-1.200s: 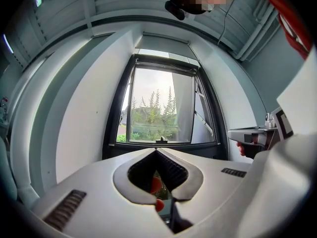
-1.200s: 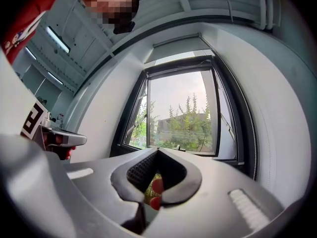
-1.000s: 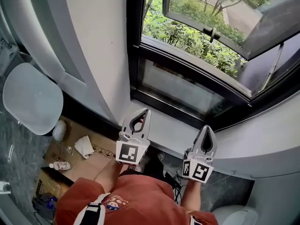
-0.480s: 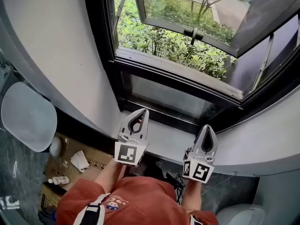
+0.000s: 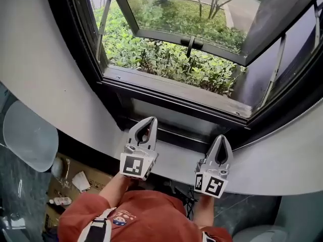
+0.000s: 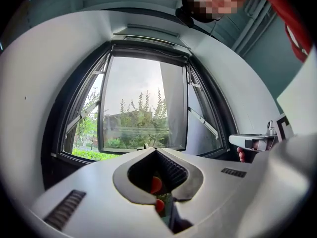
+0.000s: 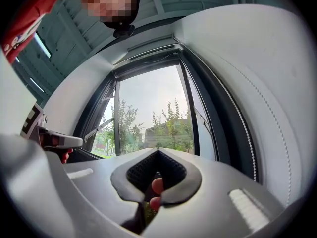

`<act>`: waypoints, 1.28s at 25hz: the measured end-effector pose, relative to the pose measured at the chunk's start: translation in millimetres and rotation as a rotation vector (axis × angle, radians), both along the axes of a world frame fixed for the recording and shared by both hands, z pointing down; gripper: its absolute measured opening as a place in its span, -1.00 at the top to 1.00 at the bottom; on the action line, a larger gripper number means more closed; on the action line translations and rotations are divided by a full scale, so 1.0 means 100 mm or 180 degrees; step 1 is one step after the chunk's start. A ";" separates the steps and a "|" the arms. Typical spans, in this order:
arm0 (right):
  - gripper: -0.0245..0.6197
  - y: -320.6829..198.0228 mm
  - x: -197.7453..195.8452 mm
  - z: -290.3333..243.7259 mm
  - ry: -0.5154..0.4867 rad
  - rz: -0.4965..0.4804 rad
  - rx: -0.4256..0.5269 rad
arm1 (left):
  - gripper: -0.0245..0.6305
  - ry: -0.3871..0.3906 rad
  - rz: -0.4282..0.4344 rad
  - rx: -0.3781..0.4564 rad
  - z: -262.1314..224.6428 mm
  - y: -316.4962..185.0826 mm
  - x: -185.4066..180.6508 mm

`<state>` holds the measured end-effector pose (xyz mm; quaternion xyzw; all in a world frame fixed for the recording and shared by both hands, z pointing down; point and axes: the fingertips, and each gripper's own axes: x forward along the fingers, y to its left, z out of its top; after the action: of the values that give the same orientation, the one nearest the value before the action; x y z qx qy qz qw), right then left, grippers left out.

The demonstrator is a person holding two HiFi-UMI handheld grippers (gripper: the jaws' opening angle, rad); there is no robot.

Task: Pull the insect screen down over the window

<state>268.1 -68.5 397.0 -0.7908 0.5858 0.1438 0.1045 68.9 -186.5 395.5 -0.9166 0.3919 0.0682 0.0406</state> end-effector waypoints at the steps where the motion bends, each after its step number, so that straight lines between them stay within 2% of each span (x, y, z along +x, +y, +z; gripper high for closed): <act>1: 0.90 -0.02 0.06 -0.01 0.0000 -0.0013 0.0012 | 0.91 0.0005 -0.0012 0.0011 -0.02 -0.02 0.06; 7: 0.90 -0.14 0.34 -0.03 -0.0030 -0.0037 0.0039 | 0.91 -0.0030 -0.0066 0.0064 -0.07 -0.11 0.32; 12: 0.90 -0.25 0.37 -0.02 0.0030 -0.0042 -0.0020 | 0.91 -0.0026 -0.0074 0.0012 -0.04 -0.21 0.36; 15: 0.90 -0.32 0.37 -0.06 0.0081 -0.0023 -0.0012 | 0.91 -0.0013 -0.0051 0.0081 -0.05 -0.29 0.37; 22: 0.90 -0.42 0.28 -0.17 0.0159 0.0051 0.0000 | 0.91 0.0054 0.0033 0.0099 -0.15 -0.45 0.29; 26: 0.90 -0.51 0.21 -0.26 0.0205 0.0069 0.0057 | 0.91 0.0190 0.0130 0.0092 -0.22 -0.54 0.18; 32: 0.90 -0.64 0.06 -0.55 0.0403 0.0051 0.0210 | 0.91 0.0228 0.0071 0.0309 -0.43 -0.67 0.03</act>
<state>274.4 -132.8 341.6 -0.7809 0.5797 0.2137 0.0920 72.2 -254.0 352.2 -0.9148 0.3792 0.1204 0.0701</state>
